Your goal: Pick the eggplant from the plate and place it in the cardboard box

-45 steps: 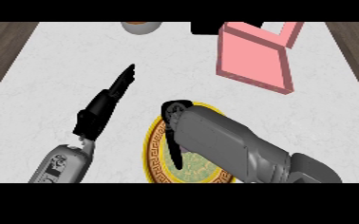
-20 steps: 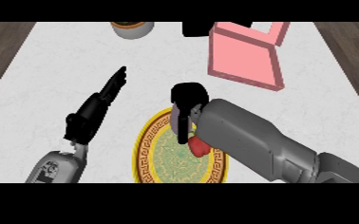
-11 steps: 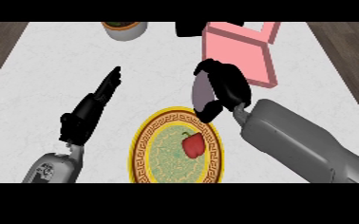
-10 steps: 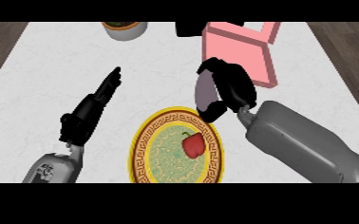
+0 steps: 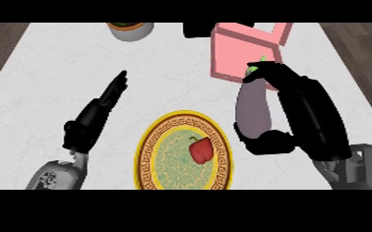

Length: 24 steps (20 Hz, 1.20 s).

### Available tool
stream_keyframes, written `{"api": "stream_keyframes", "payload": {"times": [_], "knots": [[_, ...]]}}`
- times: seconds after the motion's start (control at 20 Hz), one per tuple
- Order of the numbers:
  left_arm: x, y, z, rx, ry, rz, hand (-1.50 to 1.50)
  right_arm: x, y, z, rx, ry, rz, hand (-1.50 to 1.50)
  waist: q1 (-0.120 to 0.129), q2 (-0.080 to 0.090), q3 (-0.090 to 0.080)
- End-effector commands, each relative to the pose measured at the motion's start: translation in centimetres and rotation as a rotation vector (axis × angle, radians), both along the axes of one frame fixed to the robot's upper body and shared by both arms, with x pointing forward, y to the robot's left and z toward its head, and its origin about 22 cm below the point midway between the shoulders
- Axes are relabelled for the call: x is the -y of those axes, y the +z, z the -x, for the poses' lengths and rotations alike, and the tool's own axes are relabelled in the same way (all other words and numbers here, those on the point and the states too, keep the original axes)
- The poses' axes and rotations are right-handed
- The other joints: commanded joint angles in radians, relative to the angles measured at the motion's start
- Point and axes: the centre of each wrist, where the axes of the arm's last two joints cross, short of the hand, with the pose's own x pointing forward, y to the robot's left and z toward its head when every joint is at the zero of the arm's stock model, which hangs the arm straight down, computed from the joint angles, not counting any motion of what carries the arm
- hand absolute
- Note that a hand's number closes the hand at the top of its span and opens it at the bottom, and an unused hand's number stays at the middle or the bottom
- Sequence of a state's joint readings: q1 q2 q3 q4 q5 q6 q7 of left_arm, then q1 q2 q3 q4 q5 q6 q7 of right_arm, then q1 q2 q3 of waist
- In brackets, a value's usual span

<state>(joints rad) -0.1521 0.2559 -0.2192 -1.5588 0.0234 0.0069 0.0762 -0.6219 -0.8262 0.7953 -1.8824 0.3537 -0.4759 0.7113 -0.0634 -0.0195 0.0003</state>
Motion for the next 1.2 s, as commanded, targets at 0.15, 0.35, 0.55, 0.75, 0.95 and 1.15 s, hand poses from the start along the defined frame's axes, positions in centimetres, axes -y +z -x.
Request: {"api": "stream_keyframes", "payload": {"times": [0.15, 0.35, 0.55, 0.75, 0.95, 1.15], "knots": [[1.1, -0.2, 0.7, 0.005, -0.022, -0.017, 0.00, 2.7, 7.2, 5.8, 0.143, -0.079, -0.150, 1.50, 0.022, 0.007, 0.000], [0.2, -0.1, 0.4, 0.013, -0.025, 0.005, 0.00, 4.0, 8.3, 7.0, 0.114, -0.162, -0.252, 1.50, 0.042, 0.014, 0.000], [0.8, 0.5, -0.5, 0.014, -0.049, -0.006, 0.00, 6.9, 7.8, 5.7, 0.125, -0.238, -0.233, 1.50, 0.050, 0.017, 0.001], [2.2, 1.6, -0.5, 0.005, -0.059, 0.003, 0.00, 8.4, 11.0, 4.2, 0.143, -0.301, -0.244, 1.50, 0.062, 0.018, 0.000], [2.5, 1.0, -0.8, 0.028, -0.062, -0.019, 0.00, 10.1, 13.0, 2.0, 0.128, -0.305, -0.276, 1.50, 0.068, 0.020, -0.001], [1.3, 1.2, -1.2, 0.017, -0.077, 0.004, 0.00, 10.5, 12.0, -1.4, 0.104, -0.312, -0.302, 1.50, 0.079, 0.022, -0.001]]}}
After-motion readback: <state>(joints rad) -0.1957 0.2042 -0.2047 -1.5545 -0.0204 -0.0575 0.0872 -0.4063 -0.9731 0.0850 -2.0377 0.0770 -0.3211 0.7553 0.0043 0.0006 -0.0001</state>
